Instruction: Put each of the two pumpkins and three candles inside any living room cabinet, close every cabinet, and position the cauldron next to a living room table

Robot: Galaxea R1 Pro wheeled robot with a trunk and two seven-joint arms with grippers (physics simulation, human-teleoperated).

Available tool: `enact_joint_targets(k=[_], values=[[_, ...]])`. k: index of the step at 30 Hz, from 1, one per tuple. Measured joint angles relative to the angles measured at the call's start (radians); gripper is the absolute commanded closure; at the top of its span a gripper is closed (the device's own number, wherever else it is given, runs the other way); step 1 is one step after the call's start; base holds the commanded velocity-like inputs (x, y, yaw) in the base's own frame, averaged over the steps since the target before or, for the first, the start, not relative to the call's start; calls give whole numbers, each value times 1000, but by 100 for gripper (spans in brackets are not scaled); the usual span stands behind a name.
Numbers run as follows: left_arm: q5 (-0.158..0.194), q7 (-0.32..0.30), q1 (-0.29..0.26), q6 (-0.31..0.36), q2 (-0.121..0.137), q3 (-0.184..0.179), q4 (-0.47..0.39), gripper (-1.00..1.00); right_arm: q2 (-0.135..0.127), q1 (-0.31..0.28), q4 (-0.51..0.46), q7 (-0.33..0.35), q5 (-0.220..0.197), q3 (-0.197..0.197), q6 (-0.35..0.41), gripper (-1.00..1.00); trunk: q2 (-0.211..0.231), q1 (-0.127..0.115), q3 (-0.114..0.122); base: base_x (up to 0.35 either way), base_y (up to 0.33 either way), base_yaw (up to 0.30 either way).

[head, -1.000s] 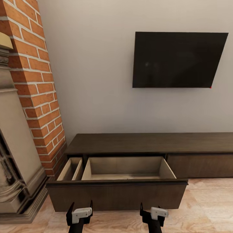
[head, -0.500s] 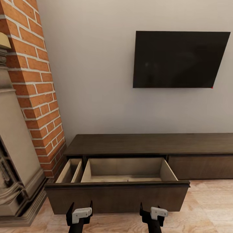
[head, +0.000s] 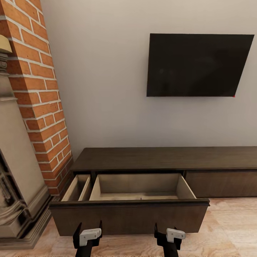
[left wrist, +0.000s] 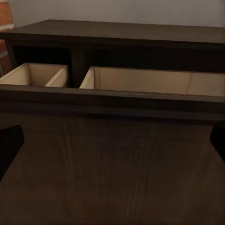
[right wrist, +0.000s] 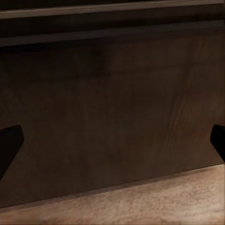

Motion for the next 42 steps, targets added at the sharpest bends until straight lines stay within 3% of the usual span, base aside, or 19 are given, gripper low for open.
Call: enact_joint_targets(k=[6, 13, 17, 22, 25, 28, 42], values=[[-1, 0, 0, -1, 0, 0, -2, -100, 0, 0, 0, 0, 0, 0, 0, -100, -42, 23, -19, 0, 0, 0], [-1, 0, 0, -3, 1, -5, -3, -100, 1, 0, 0, 0, 1, 1, 0, -100, -44, 26, -46, 0, 0, 0], [-3, 1, 0, -5, 1, -29, -3, -100, 1, 4, -6, 0, 4, 4, -4, -100, -45, 28, -61, 0, 0, 0], [-4, 1, 1, -11, 2, -41, -4, -100, -3, 84, -111, 1, 47, 26, -33, -100, -46, 30, -81, 0, 0, 0], [-3, 0, 1, -13, 2, -44, -4, -100, -5, 134, -175, 1, 67, 33, -38, -100, -46, 30, -81, 0, 0, 0], [-3, 0, 1, -15, 3, -50, -4, -100, -5, 149, -196, 1, 74, 36, -40, -100, -46, 30, -81, 0, 0, 0], [-1, 0, 2, -17, 3, -57, -5, -100, -10, 160, -218, 1, 78, 38, -43, -100, -46, 30, -81, 0, 0, 0]])
